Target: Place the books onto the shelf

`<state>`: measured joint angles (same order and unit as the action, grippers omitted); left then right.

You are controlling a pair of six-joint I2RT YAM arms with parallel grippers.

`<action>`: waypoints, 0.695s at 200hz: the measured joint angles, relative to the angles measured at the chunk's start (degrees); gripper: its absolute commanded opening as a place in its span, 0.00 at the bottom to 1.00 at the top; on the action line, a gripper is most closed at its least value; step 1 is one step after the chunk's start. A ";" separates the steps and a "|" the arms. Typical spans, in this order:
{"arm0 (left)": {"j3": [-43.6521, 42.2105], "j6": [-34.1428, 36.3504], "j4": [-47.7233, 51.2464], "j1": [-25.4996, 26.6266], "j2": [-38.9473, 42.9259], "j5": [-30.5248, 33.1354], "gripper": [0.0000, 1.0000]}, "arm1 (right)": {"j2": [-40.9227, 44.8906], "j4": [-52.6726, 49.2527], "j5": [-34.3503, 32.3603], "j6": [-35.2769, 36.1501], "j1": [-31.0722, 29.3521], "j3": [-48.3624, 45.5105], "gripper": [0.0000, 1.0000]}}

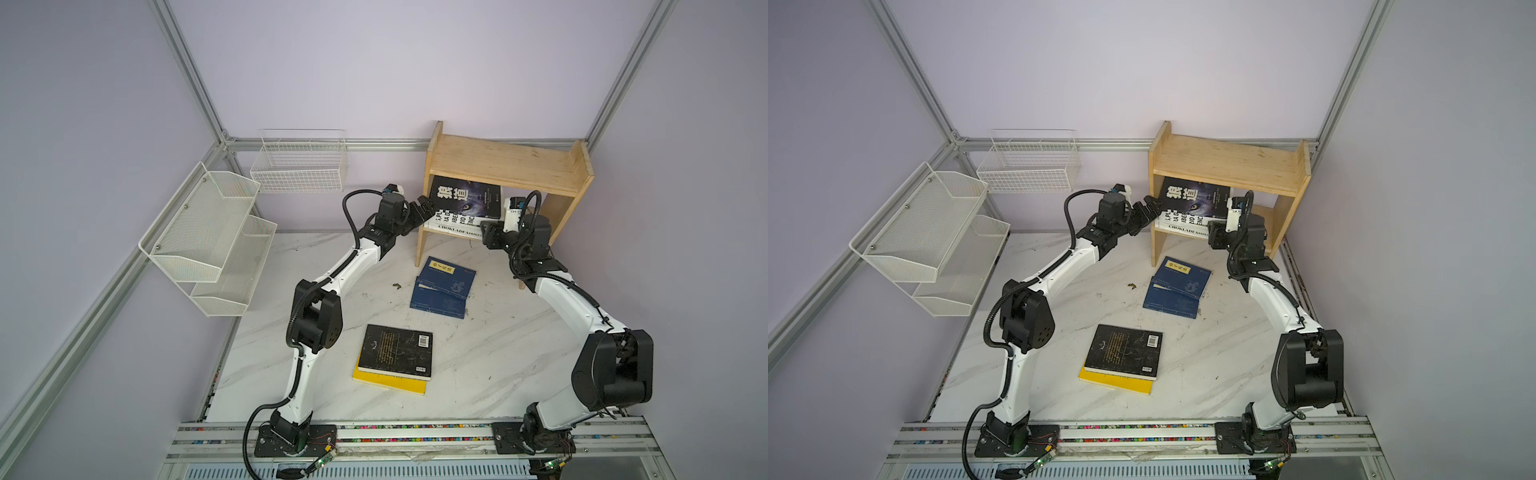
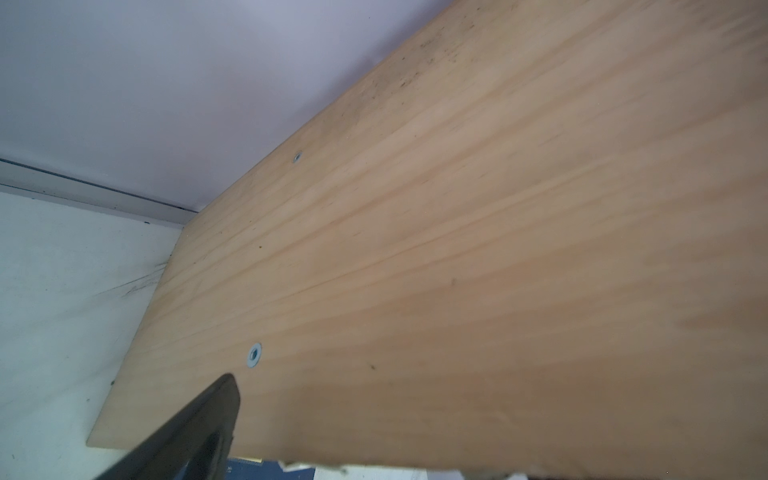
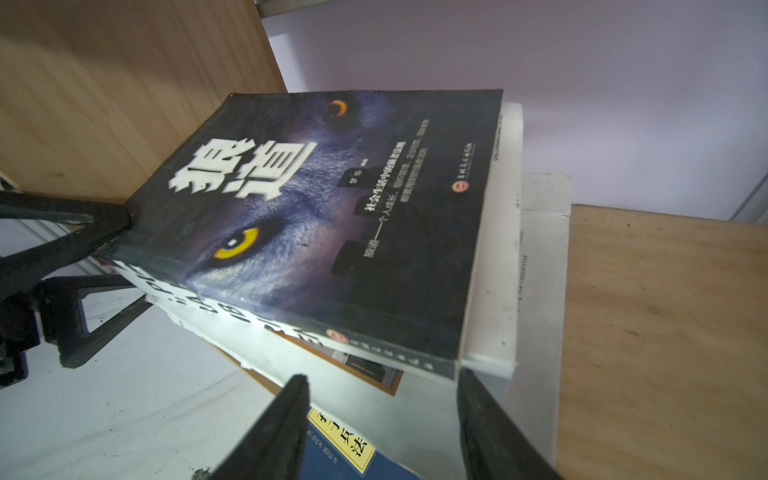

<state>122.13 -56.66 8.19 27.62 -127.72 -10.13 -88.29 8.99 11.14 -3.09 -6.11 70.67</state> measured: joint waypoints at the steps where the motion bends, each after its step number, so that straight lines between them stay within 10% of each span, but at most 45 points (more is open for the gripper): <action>1: 0.00 0.00 0.00 0.00 0.00 -0.02 1.00 | 0.07 0.02 0.00 -0.09 0.00 -0.07 0.69; 139: -0.11 -1.14 -0.33 -0.33 0.00 -1.73 1.00 | 1.42 1.88 6.93 -2.67 4.55 0.26 0.85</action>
<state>122.02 -57.80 7.86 27.29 -127.72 -11.86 -86.87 10.87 18.06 -5.76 -1.56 70.94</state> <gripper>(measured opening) 0.996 0.853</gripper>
